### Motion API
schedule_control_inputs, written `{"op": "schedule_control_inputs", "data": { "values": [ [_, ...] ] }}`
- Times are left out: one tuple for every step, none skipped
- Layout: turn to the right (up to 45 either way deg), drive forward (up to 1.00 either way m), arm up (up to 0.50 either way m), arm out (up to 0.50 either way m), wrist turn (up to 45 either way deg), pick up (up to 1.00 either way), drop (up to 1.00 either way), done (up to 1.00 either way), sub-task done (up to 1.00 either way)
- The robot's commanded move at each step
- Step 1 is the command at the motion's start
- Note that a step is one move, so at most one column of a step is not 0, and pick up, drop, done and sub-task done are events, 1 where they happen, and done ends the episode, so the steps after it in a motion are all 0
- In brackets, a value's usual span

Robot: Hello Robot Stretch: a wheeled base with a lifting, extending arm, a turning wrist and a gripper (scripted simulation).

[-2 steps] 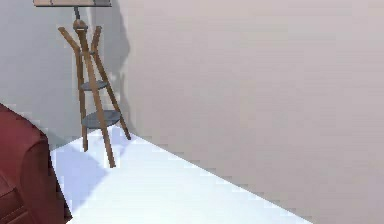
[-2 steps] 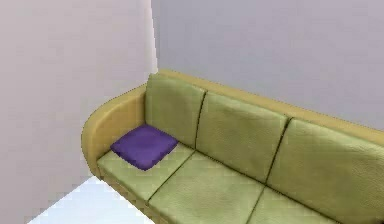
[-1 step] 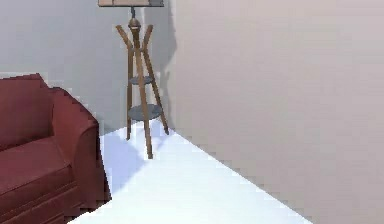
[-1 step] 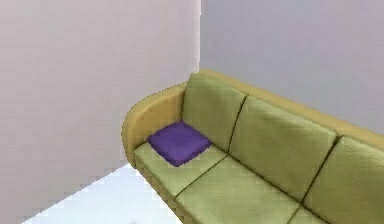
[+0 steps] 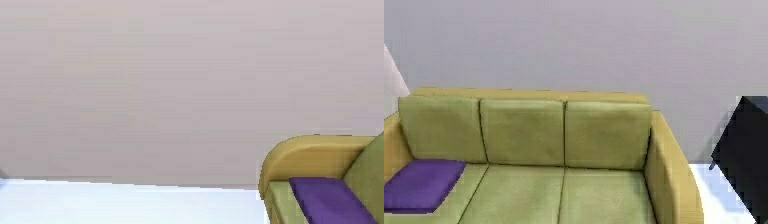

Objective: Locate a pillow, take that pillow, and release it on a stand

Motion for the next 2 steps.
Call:
{"op": "schedule_control_inputs", "data": {
  "values": [
    [21.0,0.0,0.0,0.0,0.0,0.0,0.0,0.0,0.0],
    [0.0,0.45,0.0,0.0,0.0,0.0,0.0,0.0,0.0]
  ]
}}
